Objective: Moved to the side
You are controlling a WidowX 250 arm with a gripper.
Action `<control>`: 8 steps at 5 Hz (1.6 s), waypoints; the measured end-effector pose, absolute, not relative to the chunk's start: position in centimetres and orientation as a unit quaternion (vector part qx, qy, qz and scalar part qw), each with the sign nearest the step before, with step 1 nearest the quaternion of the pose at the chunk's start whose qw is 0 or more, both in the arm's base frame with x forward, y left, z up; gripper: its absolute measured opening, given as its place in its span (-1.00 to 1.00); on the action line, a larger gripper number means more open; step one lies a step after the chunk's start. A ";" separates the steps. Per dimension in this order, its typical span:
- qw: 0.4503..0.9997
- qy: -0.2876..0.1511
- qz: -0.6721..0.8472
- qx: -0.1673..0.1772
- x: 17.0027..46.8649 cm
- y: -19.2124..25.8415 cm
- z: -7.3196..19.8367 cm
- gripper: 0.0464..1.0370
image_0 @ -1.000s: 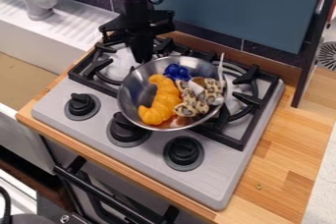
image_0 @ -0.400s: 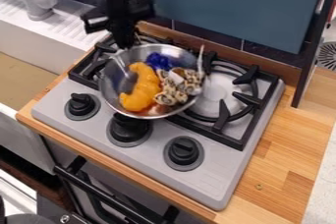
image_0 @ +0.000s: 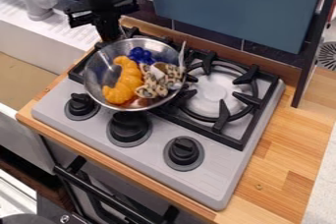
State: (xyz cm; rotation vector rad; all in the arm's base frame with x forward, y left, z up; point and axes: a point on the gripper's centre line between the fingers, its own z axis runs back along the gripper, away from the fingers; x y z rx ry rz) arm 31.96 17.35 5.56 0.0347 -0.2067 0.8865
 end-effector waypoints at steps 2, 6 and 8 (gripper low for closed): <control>0.904 -0.093 0.416 0.021 31.4 19.4 4.5 -0.98; 0.911 -0.073 0.405 0.017 31.9 20.2 5.9 0.47; 0.909 -0.072 0.410 0.002 32.0 20.1 6.2 0.92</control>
